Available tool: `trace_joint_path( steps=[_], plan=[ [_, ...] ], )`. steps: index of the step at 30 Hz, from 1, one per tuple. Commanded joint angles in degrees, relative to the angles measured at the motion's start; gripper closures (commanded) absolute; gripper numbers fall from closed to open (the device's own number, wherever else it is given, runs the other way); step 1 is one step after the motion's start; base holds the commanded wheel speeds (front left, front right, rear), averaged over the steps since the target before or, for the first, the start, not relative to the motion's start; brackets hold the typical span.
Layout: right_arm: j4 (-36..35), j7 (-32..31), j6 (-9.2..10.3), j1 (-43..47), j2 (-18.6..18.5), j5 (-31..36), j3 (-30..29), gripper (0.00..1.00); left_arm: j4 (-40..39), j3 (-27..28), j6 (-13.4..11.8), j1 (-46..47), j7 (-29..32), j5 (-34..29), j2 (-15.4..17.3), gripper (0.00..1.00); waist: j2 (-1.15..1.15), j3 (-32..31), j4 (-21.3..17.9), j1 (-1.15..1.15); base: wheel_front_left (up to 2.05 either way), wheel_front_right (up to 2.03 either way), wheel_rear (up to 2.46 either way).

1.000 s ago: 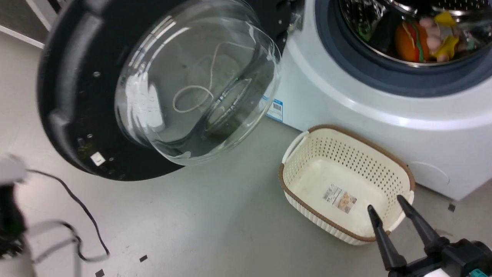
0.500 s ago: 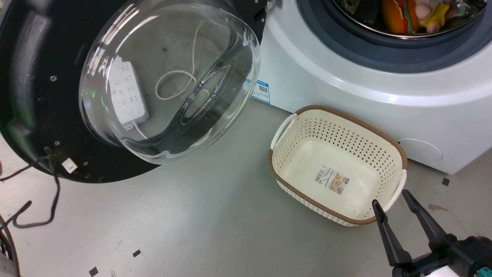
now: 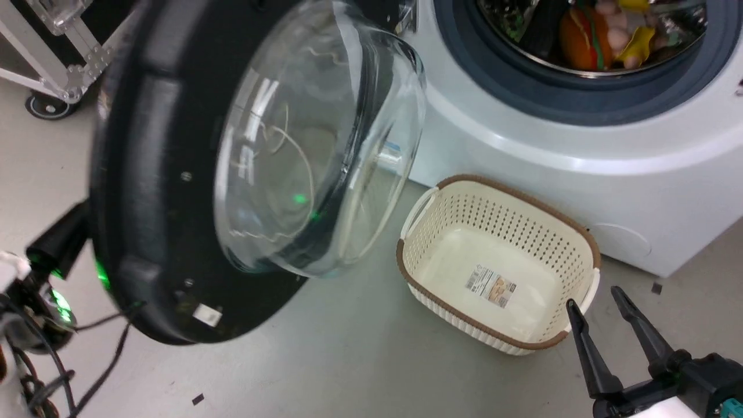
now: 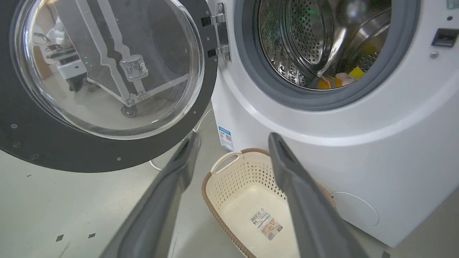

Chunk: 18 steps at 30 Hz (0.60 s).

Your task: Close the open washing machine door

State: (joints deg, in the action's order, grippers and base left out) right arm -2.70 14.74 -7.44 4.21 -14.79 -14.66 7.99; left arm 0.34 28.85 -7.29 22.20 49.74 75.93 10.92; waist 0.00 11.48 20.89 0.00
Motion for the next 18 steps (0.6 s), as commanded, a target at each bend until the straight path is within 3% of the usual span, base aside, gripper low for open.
trace_joint_path(
  steps=[1,10,18],
  plan=[
    [0.4,0.3,-0.05,-0.7,0.7,0.2,-0.2,0.00,-0.9,-0.3,0.4,-1.5,1.1,0.9,-0.7,1.00,0.00,-1.3,-0.3,0.00,0.00,0.00,0.00],
    [2.9,0.3,-0.05,-0.7,4.1,1.8,-2.8,0.00,-5.8,-5.9,1.9,-8.4,5.0,4.0,-6.3,1.00,0.00,-6.0,-2.3,0.00,0.00,0.00,0.00],
    [4.3,0.3,-0.05,-0.3,6.3,3.1,-5.8,0.00,-7.5,-17.5,4.2,-15.0,1.5,7.5,-8.0,1.00,0.00,-8.2,-6.7,0.00,0.00,0.00,0.00]
  ],
)
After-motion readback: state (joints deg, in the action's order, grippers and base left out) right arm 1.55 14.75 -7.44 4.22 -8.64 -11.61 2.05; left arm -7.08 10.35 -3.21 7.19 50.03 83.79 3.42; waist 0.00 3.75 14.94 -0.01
